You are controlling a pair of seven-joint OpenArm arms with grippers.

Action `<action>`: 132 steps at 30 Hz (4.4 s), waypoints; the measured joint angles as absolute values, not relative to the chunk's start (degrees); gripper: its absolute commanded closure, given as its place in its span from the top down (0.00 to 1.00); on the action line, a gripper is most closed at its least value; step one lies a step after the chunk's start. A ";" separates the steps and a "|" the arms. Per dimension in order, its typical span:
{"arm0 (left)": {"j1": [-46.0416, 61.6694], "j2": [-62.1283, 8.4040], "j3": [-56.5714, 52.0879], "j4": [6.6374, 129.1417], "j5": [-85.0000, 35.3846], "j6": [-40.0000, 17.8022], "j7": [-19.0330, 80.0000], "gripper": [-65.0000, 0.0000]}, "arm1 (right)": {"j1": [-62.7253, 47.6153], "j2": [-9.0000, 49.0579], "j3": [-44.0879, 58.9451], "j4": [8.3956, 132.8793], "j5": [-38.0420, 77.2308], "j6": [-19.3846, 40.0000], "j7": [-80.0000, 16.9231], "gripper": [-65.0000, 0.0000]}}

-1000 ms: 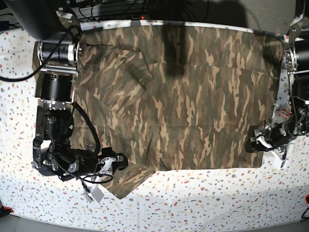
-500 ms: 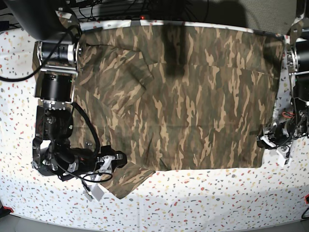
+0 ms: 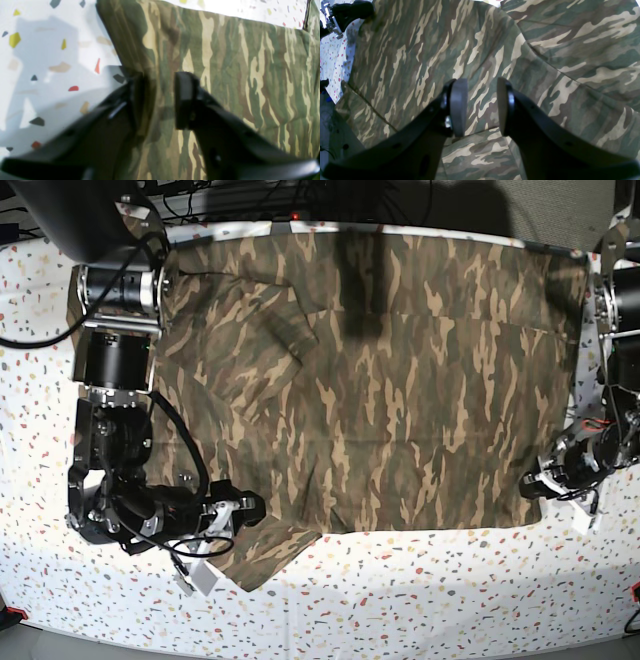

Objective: Fold the T-shirt properly
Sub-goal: 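Adjust grip on the hem corners with both grippers, pinching the fabric, then lift the hem corners with both grippers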

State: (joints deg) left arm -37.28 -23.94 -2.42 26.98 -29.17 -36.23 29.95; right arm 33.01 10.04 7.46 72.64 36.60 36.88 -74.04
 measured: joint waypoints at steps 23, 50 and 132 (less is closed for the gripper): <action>-36.05 -23.77 -2.42 26.98 -20.14 -36.42 23.64 0.24 | 33.01 10.04 7.46 72.64 36.62 36.88 -74.04 0.33; -36.03 -23.77 -2.42 26.98 -25.36 -36.40 25.71 0.00 | 33.15 11.81 7.46 72.51 19.70 37.30 -59.55 0.52; -36.05 -23.79 -2.42 26.98 -29.02 -36.40 25.28 0.00 | 37.74 24.21 7.46 31.70 9.08 33.10 -30.48 0.00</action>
